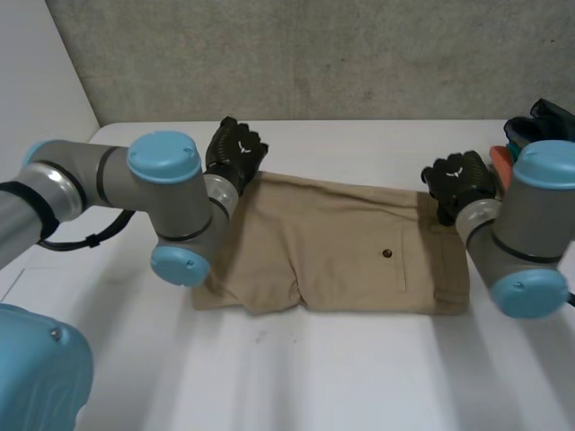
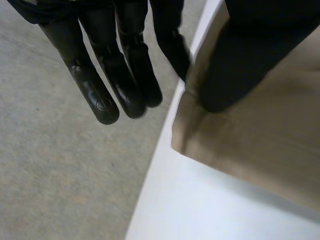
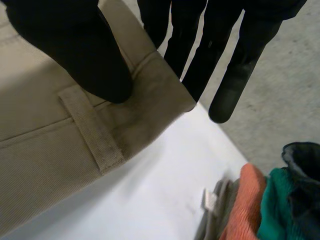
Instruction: Fold the laundry.
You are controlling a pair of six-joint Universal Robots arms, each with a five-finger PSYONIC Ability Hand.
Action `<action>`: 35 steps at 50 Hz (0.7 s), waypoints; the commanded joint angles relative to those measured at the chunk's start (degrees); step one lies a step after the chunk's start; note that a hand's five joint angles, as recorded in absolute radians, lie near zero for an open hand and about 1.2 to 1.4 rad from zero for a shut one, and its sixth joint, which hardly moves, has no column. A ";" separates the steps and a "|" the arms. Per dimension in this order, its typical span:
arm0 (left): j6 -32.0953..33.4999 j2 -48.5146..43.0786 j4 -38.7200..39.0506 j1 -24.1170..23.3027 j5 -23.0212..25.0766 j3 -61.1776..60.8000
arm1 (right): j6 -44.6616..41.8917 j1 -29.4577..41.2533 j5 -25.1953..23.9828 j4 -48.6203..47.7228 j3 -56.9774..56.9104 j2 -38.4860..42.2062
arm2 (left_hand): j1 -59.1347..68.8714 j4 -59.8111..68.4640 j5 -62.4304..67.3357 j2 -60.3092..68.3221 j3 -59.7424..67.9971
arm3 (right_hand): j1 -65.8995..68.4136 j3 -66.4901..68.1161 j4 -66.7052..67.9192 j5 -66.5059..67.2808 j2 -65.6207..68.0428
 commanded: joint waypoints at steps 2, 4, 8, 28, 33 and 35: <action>-0.83 -1.74 11.52 -0.97 4.28 0.24 | -0.38 2.68 2.45 -10.81 -6.15 6.73 | -49.01 -50.83 -50.55 -49.67 -50.71 | -44.46 -46.00 -46.23 -46.22 -45.51; -1.09 -1.31 12.23 -1.15 3.93 -0.38 | 0.23 2.77 2.62 -10.55 -5.80 5.68 | -49.01 -50.83 -50.55 -49.67 -50.71 | -44.46 -46.00 -46.23 -46.22 -45.51; -2.76 4.04 12.41 -1.59 1.74 -3.89 | 1.11 2.77 2.71 -9.50 -2.03 1.38 | -49.01 -50.83 -50.55 -49.67 -50.71 | -44.46 -46.00 -46.23 -46.22 -45.51; -32.46 29.81 11.53 -1.94 6.82 -31.58 | 20.27 -4.26 -8.17 11.35 20.74 -15.95 | -49.01 -50.83 -50.55 -49.67 -50.71 | -36.15 -37.69 -37.92 -37.91 -37.20; -39.49 31.04 10.65 -1.59 12.37 -33.07 | 20.27 -5.05 -11.79 6.34 20.93 -9.11 | -49.01 -50.83 -50.55 -49.67 -50.71 | -25.07 -26.61 -26.84 -26.83 -26.12; -40.46 31.13 10.13 -1.59 12.63 -33.07 | 20.10 -5.05 -11.53 5.37 20.66 -7.78 | -49.01 -50.83 -50.55 -49.67 -50.71 | -20.18 -21.71 -21.95 -21.94 -21.23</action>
